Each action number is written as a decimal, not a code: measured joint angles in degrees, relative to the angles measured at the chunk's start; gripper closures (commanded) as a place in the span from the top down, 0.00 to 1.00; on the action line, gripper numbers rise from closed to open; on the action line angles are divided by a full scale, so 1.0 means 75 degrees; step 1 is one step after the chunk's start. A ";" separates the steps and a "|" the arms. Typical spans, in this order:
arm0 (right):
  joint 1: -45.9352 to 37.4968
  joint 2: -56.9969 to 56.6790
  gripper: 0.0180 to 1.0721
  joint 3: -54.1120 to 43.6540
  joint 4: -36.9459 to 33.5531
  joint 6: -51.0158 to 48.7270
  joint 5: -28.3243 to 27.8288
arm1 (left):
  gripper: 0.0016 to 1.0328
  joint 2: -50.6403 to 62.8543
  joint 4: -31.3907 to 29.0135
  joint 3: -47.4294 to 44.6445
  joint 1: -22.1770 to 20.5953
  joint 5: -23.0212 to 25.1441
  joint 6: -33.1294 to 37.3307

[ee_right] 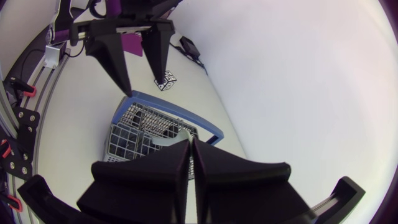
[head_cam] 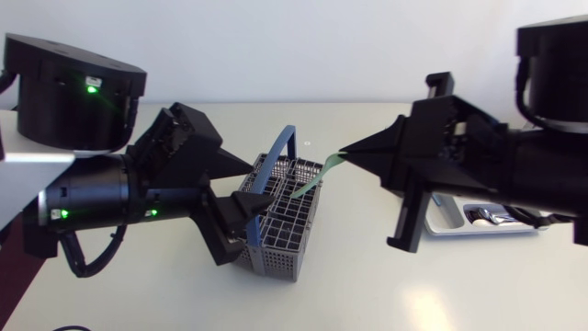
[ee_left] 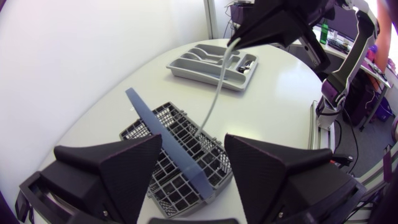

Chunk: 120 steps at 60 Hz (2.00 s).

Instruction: Transfer all utensils from the basket to the drawer tray.

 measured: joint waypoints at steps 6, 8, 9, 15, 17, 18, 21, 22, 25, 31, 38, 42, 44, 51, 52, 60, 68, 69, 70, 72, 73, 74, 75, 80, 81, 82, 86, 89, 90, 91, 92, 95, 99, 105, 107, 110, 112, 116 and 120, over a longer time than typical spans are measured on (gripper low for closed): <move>-0.0140 -0.0472 0.06 -0.0058 -0.0219 0.0087 -0.0169 | 0.72 0.0289 -0.0003 0.0195 -0.0358 0.0003 -0.0006; -0.0146 -0.0597 0.06 -0.0073 -0.0300 0.0140 -0.0207 | 0.72 0.0382 0.0000 0.0265 -0.0446 0.0003 -0.0026; -0.0152 -0.0650 0.06 -0.0082 -0.0329 0.0160 -0.0230 | 0.72 0.0431 0.0000 0.0306 -0.0487 0.0003 -0.0032; -0.0198 -0.0898 0.06 -0.0085 -0.0560 0.0291 -0.0405 | 0.72 0.0740 0.0114 0.0539 -0.0679 0.0003 -0.0055; -0.0216 -0.0968 0.06 -0.0085 -0.0627 0.0335 -0.0431 | 0.72 0.0828 0.0137 0.0603 -0.0720 0.0003 -0.0055; -0.0221 -0.1000 0.06 -0.0085 -0.0650 0.0361 -0.0460 | 0.73 0.0866 0.0146 0.0632 -0.0734 0.0003 -0.0055; -0.0230 -0.1078 0.05 -0.0085 -0.0720 0.0420 -0.0519 | 0.73 0.0979 0.0175 0.0726 -0.0801 0.0003 -0.0058; -0.0233 -0.1104 0.06 -0.0085 -0.0740 0.0455 -0.0545 | 0.73 0.1011 0.0192 0.0749 -0.0825 -0.0003 -0.0058; -0.0236 -0.1160 0.06 -0.0085 -0.0793 0.0507 -0.0592 | 0.74 0.1084 0.0210 0.0816 -0.0915 0.0000 -0.0058; -0.0236 -0.1239 0.06 -0.0085 -0.0889 0.0609 -0.0603 | 0.74 0.1201 0.0248 0.0909 -0.1096 0.0000 -0.0055; -0.0227 -0.1250 0.06 -0.0085 -0.0912 0.0723 -0.0603 | 0.67 0.1349 0.0289 0.0962 -0.1279 0.0003 -0.0055; -0.0213 -0.1250 0.06 -0.0085 -0.0912 0.0772 -0.0606 | 0.61 0.1434 0.0289 0.0970 -0.1338 0.0003 -0.0055; -0.0210 -0.1250 0.06 -0.0082 -0.0912 0.0810 -0.0606 | 0.57 0.1480 0.0291 0.0973 -0.1361 0.0003 -0.0055; -0.0178 -0.1250 0.06 -0.0082 -0.0915 0.0883 -0.0606 | 0.46 0.1617 0.0402 0.0979 -0.1370 0.0006 -0.0058; -0.0178 -0.1250 0.06 -0.0082 -0.0915 0.0883 -0.0606 | 0.44 0.1620 0.0431 0.0979 -0.1370 0.0006 -0.0055; -0.0178 -0.1250 0.06 -0.0082 -0.0915 0.0883 -0.0606 | 0.34 0.1629 0.0606 0.1005 -0.1370 0.0009 -0.0058; -0.0178 -0.1250 0.06 -0.0082 -0.0918 0.0883 -0.0603 | 0.24 0.1641 0.0720 0.1023 -0.1367 0.0009 -0.0058; -0.0178 -0.1250 0.05 -0.0082 -0.0918 0.0883 -0.0606 | 0.24 0.1652 0.0731 0.1020 -0.1367 0.0009 -0.0058; -0.0178 -0.1250 0.06 -0.0082 -0.0918 0.0883 -0.0606 | 0.23 0.1655 0.0740 0.1020 -0.1367 0.0009 -0.0058; -0.0178 -0.1250 0.06 -0.0082 -0.0915 0.0883 -0.0606 | 0.18 0.1670 0.0746 0.1023 -0.1367 0.0009 -0.0058; -0.0178 -0.1250 0.06 -0.0082 -0.0915 0.0883 -0.0606 | 0.16 0.1676 0.0746 0.1020 -0.1367 0.0012 -0.0055; -0.0178 -0.1250 0.06 -0.0082 -0.0915 0.0883 -0.0606 | 0.14 0.1690 0.0746 0.1023 -0.1367 0.0012 -0.0058; -0.0178 -0.1250 0.06 -0.0082 -0.0915 0.0883 -0.0606 | 0.12 0.1702 0.0746 0.1020 -0.1367 0.0012 -0.0058; -0.0178 -0.1250 0.06 -0.0082 -0.0912 0.0883 -0.0606 | 0.03 0.1798 0.0810 0.1023 -0.1367 0.0017 -0.0058; -0.0178 -0.1250 0.06 -0.0082 -0.0912 0.0883 -0.0606 | 0.03 0.1821 0.0816 0.1023 -0.1367 0.0017 -0.0058; -0.0178 -0.1250 0.06 -0.0082 -0.0912 0.0883 -0.0606 | 0.03 0.1842 0.0825 0.1023 -0.1367 0.0017 -0.0061; -0.0178 -0.1250 0.06 -0.0082 -0.0912 0.0883 -0.0600 | 0.03 0.1926 0.0863 0.1029 -0.1367 0.0044 -0.0105; -0.0187 -0.1250 0.06 -0.0082 -0.0909 0.0883 -0.0597 | 0.03 0.1976 0.0857 0.1070 -0.1367 0.0076 -0.0143; -0.0189 -0.1250 0.07 -0.0082 -0.0901 0.0883 -0.0595 | 0.03 0.1990 0.0860 0.1081 -0.1367 0.0082 -0.0143; -0.0201 -0.1250 0.09 -0.0082 -0.0895 0.0883 -0.0595 | 0.03 0.2005 0.0860 0.1099 -0.1367 0.0096 -0.0146; -0.0216 -0.1250 0.11 -0.0082 -0.0883 0.0889 -0.0595 | 0.03 0.2022 0.0860 0.1110 -0.1367 0.0099 -0.0149; -0.0291 -0.1247 0.17 -0.0082 -0.0851 0.0924 -0.0600 | 0.03 0.2057 0.0860 0.1160 -0.1367 0.0108 -0.0198; -0.0405 -0.1247 0.28 -0.0082 -0.0737 0.1040 -0.0618 | 0.03 0.2087 0.0898 0.1218 -0.1367 0.0125 -0.0233; -0.0632 -0.1247 0.46 -0.0082 -0.0460 0.1323 -0.0624 | 0.03 0.2113 0.0970 0.1297 -0.1332 0.0140 -0.0437; -0.0720 -0.1241 0.51 -0.0082 -0.0423 0.1440 -0.0627 | 0.03 0.2122 0.0985 0.1329 -0.1285 0.0125 -0.0513; -0.0892 -0.1195 0.53 -0.0082 -0.0379 0.1667 -0.0708 | 0.03 0.2159 0.1020 0.1396 -0.1177 0.0117 -0.0647; -0.1014 -0.1148 0.53 -0.0082 -0.0321 0.1818 -0.0799 | 0.03 0.2177 0.1049 0.1445 -0.1122 0.0114 -0.0705; -0.1247 -0.0970 0.53 -0.0076 -0.0201 0.2194 -0.0956 | 0.03 0.2200 0.1160 0.1515 -0.1011 0.0090 -0.0874; -0.1405 -0.0740 0.53 -0.0067 -0.0166 0.2620 -0.1192 | 0.03 0.2221 0.1279 0.1580 -0.0947 0.0073 -0.1032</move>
